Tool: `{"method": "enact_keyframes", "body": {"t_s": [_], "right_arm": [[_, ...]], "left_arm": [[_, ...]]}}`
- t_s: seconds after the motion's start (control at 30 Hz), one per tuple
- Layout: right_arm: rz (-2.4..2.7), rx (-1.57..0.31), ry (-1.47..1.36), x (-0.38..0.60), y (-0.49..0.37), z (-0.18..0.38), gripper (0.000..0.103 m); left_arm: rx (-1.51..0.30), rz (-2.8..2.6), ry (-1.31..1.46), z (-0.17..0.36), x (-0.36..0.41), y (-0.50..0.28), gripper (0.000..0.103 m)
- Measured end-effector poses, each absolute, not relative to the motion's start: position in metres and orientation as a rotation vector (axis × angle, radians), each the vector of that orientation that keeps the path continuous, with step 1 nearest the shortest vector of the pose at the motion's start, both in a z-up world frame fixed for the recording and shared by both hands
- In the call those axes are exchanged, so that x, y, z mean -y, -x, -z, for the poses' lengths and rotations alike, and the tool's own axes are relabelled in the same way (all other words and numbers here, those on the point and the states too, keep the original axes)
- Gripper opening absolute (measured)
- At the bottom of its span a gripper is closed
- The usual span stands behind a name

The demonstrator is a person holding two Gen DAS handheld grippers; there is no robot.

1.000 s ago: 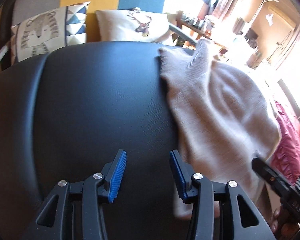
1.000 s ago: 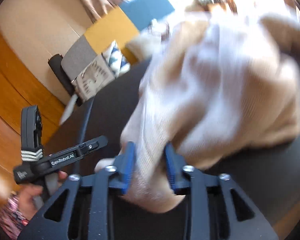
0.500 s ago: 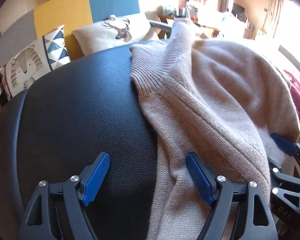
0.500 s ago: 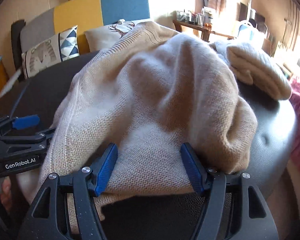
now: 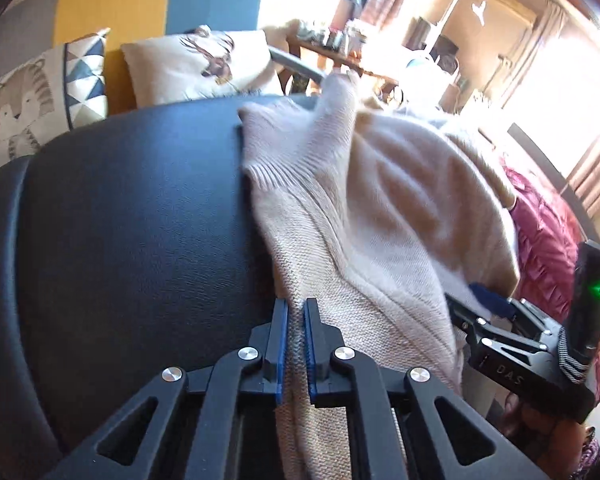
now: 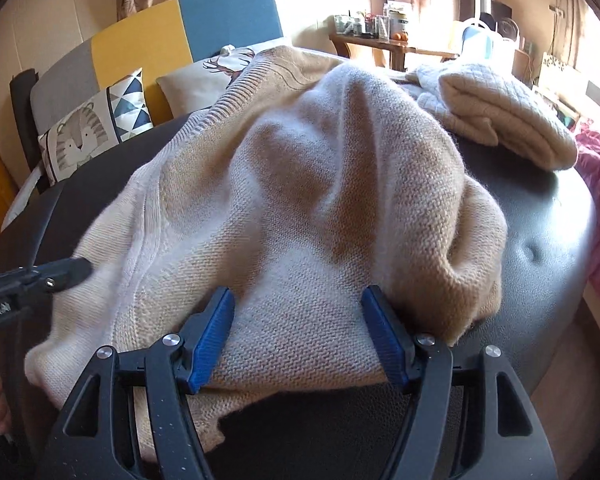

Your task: Fold clothes

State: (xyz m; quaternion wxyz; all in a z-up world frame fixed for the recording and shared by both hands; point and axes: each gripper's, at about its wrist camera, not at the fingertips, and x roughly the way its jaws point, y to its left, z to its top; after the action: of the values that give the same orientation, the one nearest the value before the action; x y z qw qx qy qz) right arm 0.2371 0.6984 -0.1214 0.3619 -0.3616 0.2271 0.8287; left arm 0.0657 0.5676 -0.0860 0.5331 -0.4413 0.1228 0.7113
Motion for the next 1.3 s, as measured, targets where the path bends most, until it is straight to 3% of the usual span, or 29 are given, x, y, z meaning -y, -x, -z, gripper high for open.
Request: {"method": "enact_keyframes", "body": {"t_s": [0.37, 0.67, 0.83, 1.0, 1.1, 1.17, 1.23, 1.3], "right_arm": [[-2.365, -0.738, 1.071, -0.633, -0.202, 0.116, 0.075], [-2.624, -0.733, 1.25, -0.54, -0.166, 0.111, 0.075], [-2.776, -0.749, 1.182, -0.517, -0.17, 0.091, 0.075], [-2.75, -0.567, 0.949, -0.534, -0.191, 0.053, 0.075], [-2.559, -0.489, 0.987, -0.557, -0.196, 0.056, 0.074], [-2.471, -0.547, 1.074, -0.574, -0.195, 0.072, 0.068], [-2.442, -0.587, 1.164, -0.577, -0.192, 0.089, 0.03], [-2.459, -0.544, 1.237, -0.568, -0.193, 0.1, 0.029]], "left_arm": [[-0.151, -1.81, 0.985, 0.041, -0.499, -0.041, 0.006], [-0.014, -1.968, 1.025, 0.052, -0.371, 0.02, 0.006], [0.06, -2.033, 1.053, 0.064, -0.319, 0.03, 0.006], [0.06, -2.083, 1.041, 0.068, -0.286, 0.021, 0.006], [0.088, -2.094, 1.051, 0.073, -0.275, 0.018, 0.006], [0.103, -2.099, 1.059, 0.076, -0.268, 0.017, 0.006], [0.115, -2.103, 1.065, 0.079, -0.264, 0.017, 0.006], [0.126, -2.111, 1.069, 0.081, -0.26, 0.018, 0.006]]}}
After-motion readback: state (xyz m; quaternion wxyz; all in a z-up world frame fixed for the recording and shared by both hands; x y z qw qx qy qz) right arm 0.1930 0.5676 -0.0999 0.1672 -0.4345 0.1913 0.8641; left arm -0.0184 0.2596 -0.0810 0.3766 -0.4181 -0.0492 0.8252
